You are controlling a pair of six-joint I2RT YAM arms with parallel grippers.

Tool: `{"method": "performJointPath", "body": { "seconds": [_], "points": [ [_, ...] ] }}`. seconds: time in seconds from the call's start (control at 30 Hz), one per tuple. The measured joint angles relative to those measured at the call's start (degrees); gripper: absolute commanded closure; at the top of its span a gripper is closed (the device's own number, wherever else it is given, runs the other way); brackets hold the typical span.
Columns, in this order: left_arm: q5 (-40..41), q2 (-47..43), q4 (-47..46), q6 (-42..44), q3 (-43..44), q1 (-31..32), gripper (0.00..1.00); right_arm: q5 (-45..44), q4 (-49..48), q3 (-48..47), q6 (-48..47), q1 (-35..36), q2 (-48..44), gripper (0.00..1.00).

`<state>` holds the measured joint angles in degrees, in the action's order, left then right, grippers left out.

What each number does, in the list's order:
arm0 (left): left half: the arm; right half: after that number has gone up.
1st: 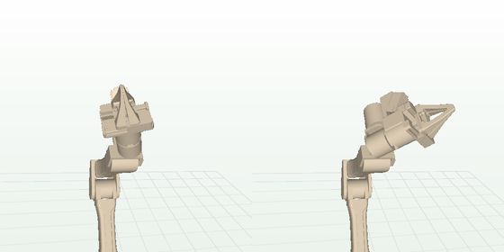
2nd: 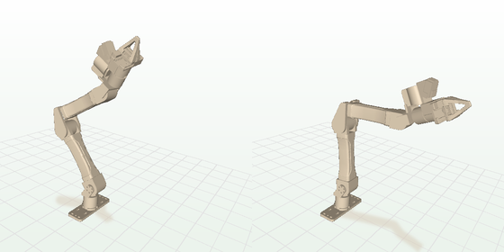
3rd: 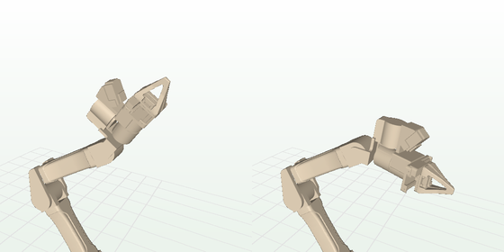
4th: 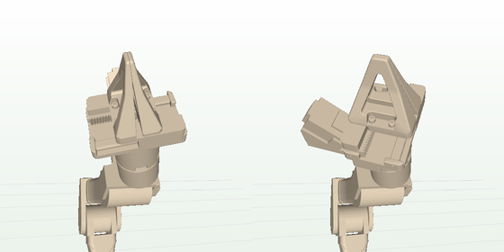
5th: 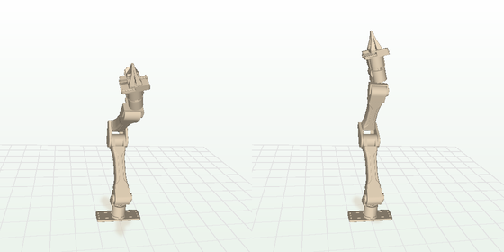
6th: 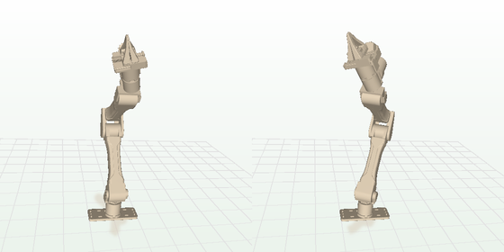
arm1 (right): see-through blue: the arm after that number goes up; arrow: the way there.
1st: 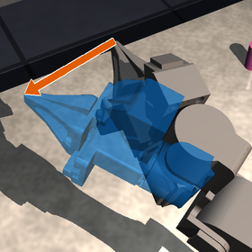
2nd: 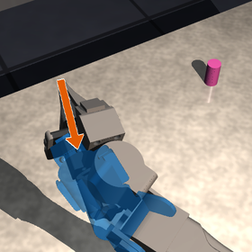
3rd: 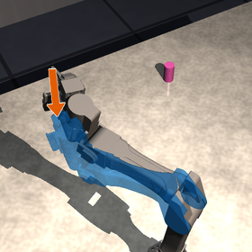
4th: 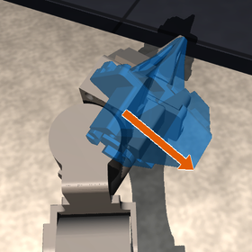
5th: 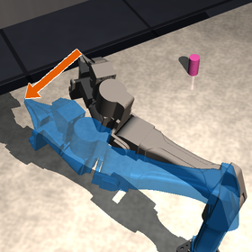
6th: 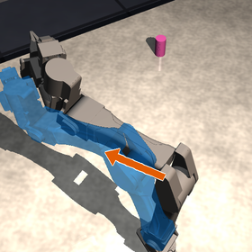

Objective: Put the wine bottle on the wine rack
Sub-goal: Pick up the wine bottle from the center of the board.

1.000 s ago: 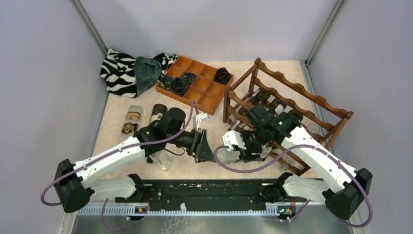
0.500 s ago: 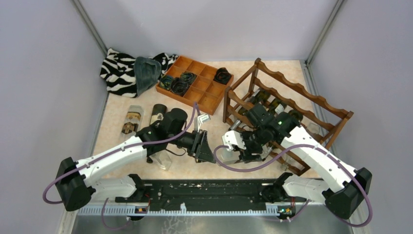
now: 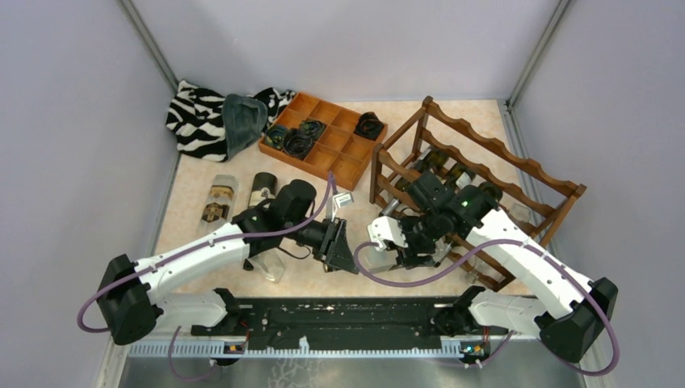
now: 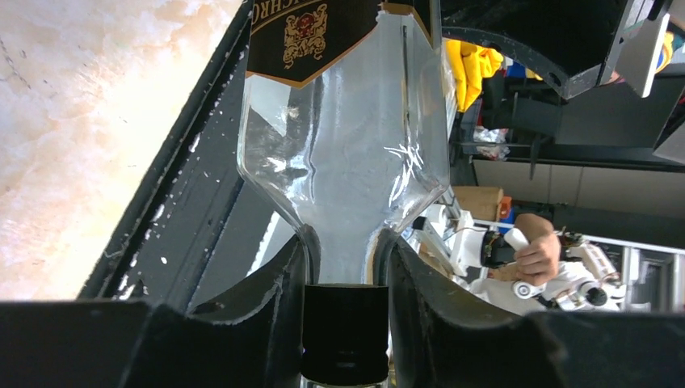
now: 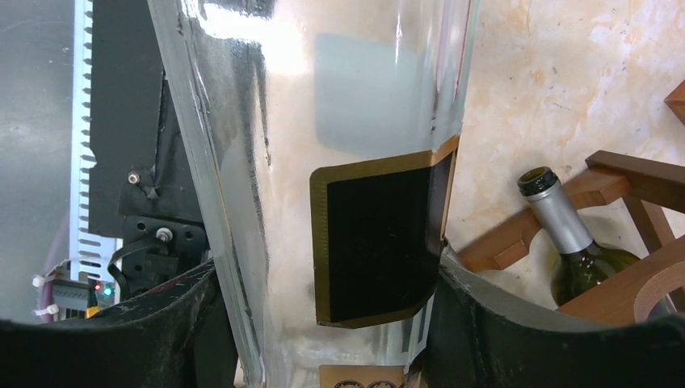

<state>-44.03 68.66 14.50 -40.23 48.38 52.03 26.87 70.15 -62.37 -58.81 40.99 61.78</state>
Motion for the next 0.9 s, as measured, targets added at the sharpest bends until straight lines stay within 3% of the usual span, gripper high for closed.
{"method": "performJointPath", "body": {
  "seconds": [0.13,0.23,0.3,0.43,0.5,0.77,0.9],
  "points": [
    [-0.4,0.0,0.1,0.2,0.0,0.0,0.96,0.0,0.2,0.0,0.1,0.0,0.0,1.00],
    [-0.7,0.0,0.0,0.2,0.0,0.0,1.00,0.0,0.2,0.0,0.1,0.1,0.0,1.00],
    [-1.0,0.0,-0.4,0.0,-0.2,0.0,1.00,0.1,0.3,0.0,0.3,0.1,0.0,0.89],
    [-1.9,-0.6,-2.6,-0.9,-1.6,0.0,1.00,0.5,0.6,0.0,0.6,0.2,0.0,0.45],
    [-2.3,-1.1,-3.9,-1.7,-2.4,0.0,1.00,0.8,0.8,0.0,0.9,0.2,0.0,0.32],
    [-2.8,-2.5,-8.3,-6.8,-6.5,0.0,1.00,3.1,-1.3,-0.5,3.2,0.1,-0.4,0.06],
    [-2.8,-2.5,-8.6,-8.2,-7.0,0.0,1.00,4.2,-1.7,-1.8,3.9,-0.2,-0.6,0.03]
  ]
}}
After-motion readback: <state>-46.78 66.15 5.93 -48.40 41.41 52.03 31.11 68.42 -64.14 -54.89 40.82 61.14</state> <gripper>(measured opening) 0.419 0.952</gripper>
